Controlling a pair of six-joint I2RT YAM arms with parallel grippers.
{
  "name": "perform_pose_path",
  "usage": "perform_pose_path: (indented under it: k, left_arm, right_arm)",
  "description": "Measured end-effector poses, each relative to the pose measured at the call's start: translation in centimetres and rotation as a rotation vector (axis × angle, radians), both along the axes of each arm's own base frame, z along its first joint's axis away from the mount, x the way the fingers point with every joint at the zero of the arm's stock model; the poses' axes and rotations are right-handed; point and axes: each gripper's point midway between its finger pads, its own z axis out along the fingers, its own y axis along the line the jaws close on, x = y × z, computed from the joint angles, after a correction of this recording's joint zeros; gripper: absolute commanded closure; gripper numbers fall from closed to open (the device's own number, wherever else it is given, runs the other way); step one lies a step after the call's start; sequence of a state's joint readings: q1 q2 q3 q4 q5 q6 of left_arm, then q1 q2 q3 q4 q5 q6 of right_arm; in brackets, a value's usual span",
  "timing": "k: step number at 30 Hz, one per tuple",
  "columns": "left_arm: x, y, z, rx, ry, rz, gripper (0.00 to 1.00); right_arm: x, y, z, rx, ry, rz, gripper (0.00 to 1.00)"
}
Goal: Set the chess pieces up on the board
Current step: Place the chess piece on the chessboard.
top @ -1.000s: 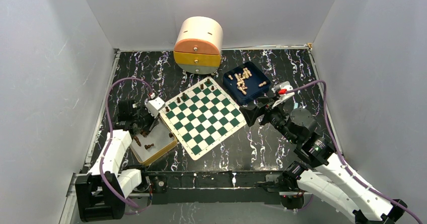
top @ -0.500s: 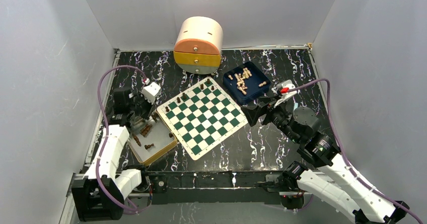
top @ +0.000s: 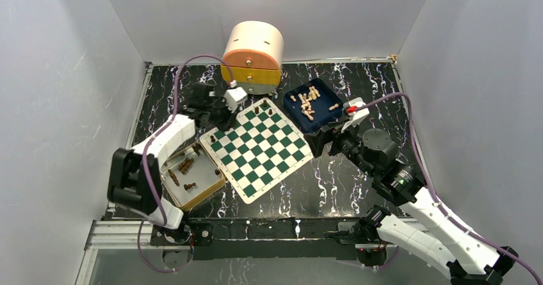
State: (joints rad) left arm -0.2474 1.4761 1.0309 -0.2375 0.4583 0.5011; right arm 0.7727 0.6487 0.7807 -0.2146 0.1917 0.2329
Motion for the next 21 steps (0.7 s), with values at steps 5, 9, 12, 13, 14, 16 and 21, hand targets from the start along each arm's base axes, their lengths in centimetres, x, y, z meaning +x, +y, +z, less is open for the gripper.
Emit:
perform_pose_path:
  k: [5,9,12,13,14,16,21]
  left_arm:
    - [3.0,-5.6,-2.1,0.003,0.015,-0.087,1.00]
    - [5.1,-8.4,-4.2,0.006,0.019,-0.098,1.00]
    - [6.1,-9.6,-5.2,-0.007,0.017,-0.080,1.00]
    - [6.5,-9.8,-5.3,-0.012,0.013,-0.069,1.00]
    - [6.8,-9.9,-5.3,-0.016,0.009,-0.059,1.00]
    - [7.3,-10.0,-5.2,-0.025,-0.006,-0.039,1.00]
    - [8.5,-10.5,-4.2,-0.050,-0.064,-0.011,1.00]
  right_arm:
    - [0.4,0.1,-0.8,-0.033,0.030,-0.010,0.01]
    - [0.5,-0.1,-0.5,-0.032,0.027,-0.025,0.01]
    - [0.7,-0.4,-0.2,-0.030,0.026,-0.043,0.01]
    - [0.7,-0.5,-0.1,-0.032,0.027,-0.047,0.01]
    - [0.7,-0.5,-0.2,-0.033,0.028,-0.051,0.01]
    - [0.7,-0.7,-0.2,-0.035,0.030,-0.058,0.01]
    - [0.8,-0.9,-0.5,-0.045,0.037,-0.072,0.01]
